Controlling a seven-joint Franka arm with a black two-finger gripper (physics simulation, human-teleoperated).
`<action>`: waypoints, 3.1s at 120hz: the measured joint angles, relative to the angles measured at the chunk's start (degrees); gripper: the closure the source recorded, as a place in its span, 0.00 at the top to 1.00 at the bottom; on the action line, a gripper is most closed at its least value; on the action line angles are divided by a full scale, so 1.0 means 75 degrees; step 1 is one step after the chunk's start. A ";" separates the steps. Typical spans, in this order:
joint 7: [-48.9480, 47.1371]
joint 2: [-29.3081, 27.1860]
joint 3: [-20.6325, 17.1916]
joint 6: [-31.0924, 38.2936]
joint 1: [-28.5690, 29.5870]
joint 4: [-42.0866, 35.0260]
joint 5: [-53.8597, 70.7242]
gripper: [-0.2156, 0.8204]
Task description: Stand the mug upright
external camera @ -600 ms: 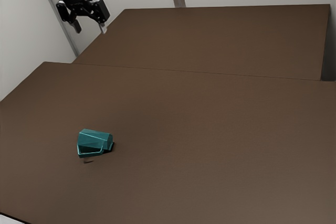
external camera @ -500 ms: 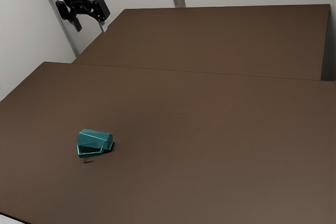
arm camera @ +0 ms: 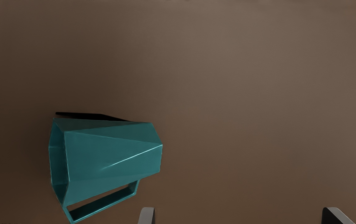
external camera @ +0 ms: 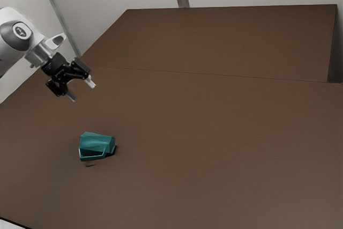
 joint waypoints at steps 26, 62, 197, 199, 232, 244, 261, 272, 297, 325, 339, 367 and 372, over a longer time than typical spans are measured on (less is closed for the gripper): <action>0.1516 0.0450 0.0680 0.0408 0.2446 -0.0854 -0.0582 0.77; 0.3412 0.1278 0.0737 0.0716 0.1500 -0.1190 -0.2074 0.77; 0.6976 0.1431 0.0704 0.0471 0.1127 -0.2756 -0.4664 0.76; 0.6993 0.1431 0.0703 0.0474 0.1121 -0.2756 -0.4664 0.76; 0.7188 0.1427 0.0655 0.0522 0.1058 -0.2860 -0.4798 0.36; 0.7233 0.1377 0.0655 0.0526 0.1048 -0.2907 -0.4846 0.22; 0.7275 0.1356 0.0654 0.0514 0.1043 -0.2928 -0.4875 0.13; 0.7272 0.1349 0.0648 0.0470 0.0981 -0.2923 -0.4944 0.10; 0.7235 0.1328 0.0372 0.0398 0.0881 -0.2913 -0.5309 0.05; 0.7140 0.0970 0.0240 0.0279 0.0904 -0.2303 -0.5122 0.04; 0.6809 0.0828 -0.0049 0.0476 0.0804 -0.0925 -0.3082 0.04; 0.5665 0.0795 -0.0939 0.1161 0.0710 0.0183 0.1591 0.04; 0.5284 0.0844 -0.1089 0.1294 0.0677 0.0164 0.2156 0.03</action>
